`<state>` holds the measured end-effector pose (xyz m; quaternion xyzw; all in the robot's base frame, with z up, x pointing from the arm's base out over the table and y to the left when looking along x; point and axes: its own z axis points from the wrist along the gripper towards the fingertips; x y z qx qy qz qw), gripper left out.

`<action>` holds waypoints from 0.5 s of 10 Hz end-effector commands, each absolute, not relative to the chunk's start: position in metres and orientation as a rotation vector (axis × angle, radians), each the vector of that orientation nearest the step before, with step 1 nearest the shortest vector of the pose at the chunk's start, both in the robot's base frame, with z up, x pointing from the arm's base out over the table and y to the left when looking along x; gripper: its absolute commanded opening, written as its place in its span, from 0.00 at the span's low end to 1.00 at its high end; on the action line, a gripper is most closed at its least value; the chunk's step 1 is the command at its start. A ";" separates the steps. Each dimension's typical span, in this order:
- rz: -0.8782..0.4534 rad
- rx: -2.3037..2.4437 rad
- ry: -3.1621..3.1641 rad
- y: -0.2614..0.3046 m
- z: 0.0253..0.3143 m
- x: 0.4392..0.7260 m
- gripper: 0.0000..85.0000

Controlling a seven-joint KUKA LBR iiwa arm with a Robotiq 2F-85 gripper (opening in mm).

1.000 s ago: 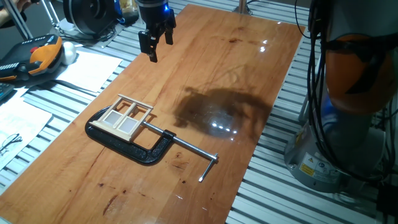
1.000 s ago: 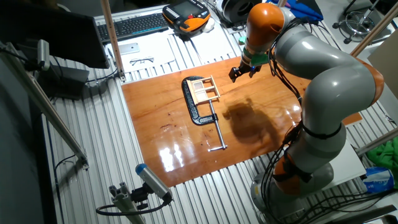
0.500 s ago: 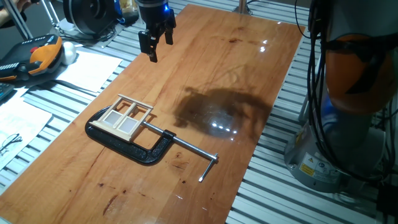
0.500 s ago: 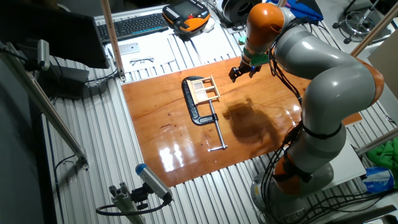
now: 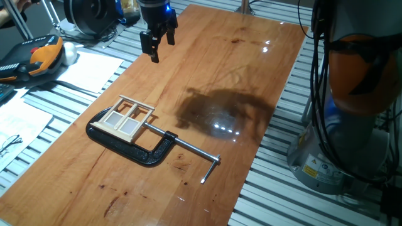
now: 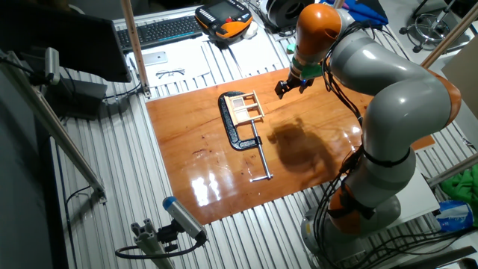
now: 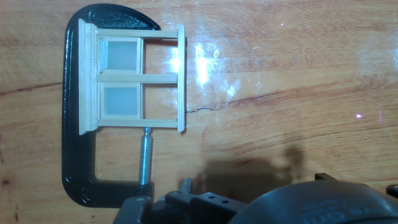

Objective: Close a sliding window

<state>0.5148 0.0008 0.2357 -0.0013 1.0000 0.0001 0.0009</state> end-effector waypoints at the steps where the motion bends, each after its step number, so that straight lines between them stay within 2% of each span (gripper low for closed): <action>1: -0.150 -0.013 3.095 0.001 0.236 0.515 0.00; 5: -0.154 -0.013 3.094 0.001 0.236 0.515 0.00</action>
